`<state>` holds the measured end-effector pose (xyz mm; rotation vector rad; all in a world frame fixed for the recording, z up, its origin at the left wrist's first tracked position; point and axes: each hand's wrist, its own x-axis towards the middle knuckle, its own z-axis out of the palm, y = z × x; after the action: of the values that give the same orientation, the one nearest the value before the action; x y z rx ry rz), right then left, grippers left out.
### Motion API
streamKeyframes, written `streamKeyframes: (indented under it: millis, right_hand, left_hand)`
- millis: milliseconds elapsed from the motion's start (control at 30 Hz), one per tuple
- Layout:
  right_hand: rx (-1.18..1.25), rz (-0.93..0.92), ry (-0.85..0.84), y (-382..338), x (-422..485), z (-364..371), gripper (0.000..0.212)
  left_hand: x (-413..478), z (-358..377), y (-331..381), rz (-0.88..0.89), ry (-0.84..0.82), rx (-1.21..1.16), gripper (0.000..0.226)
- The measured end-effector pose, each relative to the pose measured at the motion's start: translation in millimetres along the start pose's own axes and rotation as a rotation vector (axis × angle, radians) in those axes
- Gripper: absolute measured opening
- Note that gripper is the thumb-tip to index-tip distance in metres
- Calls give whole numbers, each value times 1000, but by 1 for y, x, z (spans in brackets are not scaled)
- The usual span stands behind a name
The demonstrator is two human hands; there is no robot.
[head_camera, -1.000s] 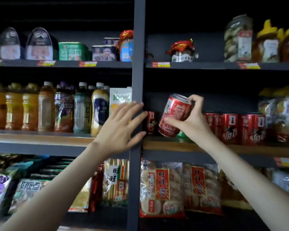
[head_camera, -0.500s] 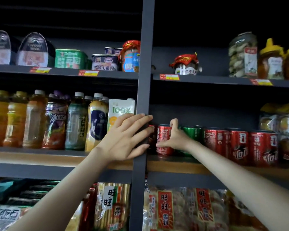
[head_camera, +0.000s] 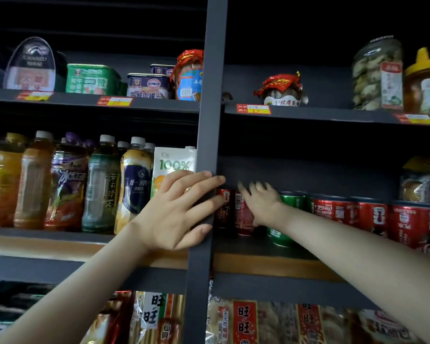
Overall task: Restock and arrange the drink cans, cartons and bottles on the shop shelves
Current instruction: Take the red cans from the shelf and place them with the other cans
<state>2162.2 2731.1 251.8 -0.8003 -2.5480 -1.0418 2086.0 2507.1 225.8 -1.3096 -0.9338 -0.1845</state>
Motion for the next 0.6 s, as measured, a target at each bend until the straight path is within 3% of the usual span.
streamKeyframes:
  millis: [133,367,600]
  right_hand:
    - [-30,64,9,-13,18,9,75]
    - [15,76,-30,-13,49,15,64]
    - [87,64,-8,-15,60,21,83]
  left_hand:
    - [-3,2,2,-16,7,-9,50]
    - [-2,3,1,-16,16,-19,51]
    - [-4,5,1,-12,34,-12,49]
